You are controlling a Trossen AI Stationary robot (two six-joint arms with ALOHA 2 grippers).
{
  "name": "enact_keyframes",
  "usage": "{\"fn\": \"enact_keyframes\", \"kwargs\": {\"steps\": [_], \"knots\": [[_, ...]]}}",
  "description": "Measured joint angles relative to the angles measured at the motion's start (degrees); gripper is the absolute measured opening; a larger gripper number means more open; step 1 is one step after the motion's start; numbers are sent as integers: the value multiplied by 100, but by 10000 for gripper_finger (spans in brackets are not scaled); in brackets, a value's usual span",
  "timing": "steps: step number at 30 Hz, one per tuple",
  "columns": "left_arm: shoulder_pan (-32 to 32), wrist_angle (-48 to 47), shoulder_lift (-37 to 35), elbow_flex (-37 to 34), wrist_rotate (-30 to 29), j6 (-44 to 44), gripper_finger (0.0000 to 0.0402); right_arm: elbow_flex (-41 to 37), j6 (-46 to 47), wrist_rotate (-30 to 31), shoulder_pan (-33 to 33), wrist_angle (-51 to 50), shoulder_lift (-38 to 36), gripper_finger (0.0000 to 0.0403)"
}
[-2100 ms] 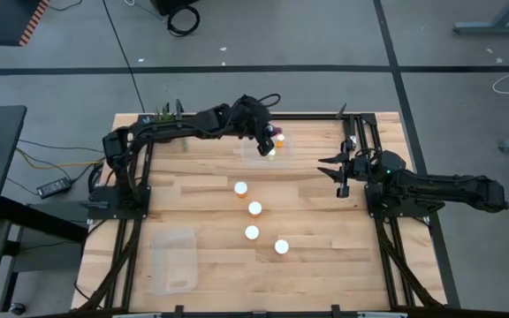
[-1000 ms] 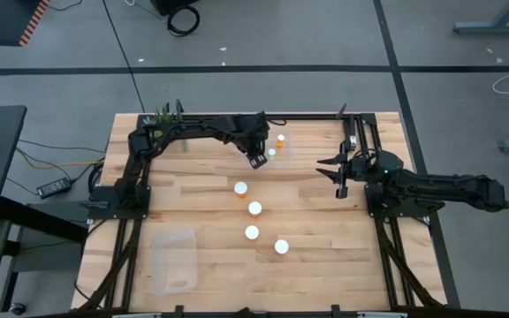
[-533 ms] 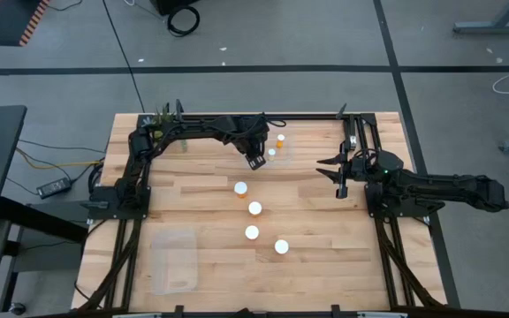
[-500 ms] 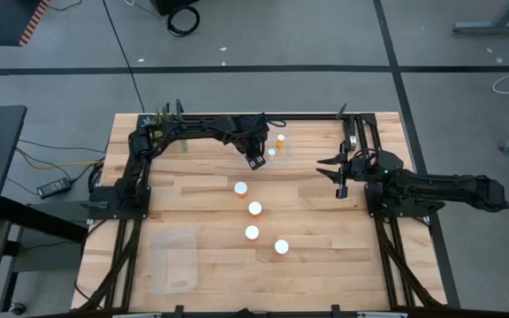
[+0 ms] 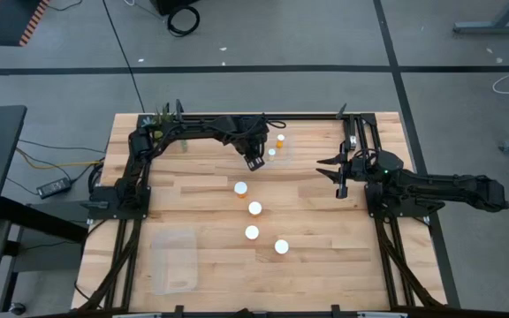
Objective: Pick and place medicine bottles into bin by pill shape (circle, oval)
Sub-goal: Put the blue capsule bottle into the top transparent bin
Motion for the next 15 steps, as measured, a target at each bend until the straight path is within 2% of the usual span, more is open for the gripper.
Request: {"fn": "enact_keyframes", "kwargs": {"steps": [6,15], "knots": [[0,46,1,-2,-27,75,128,0,0,0,1,0,0,115],[-2,769,33,-2,-175,90,121,0,0,0,1,2,-2,115]]}}
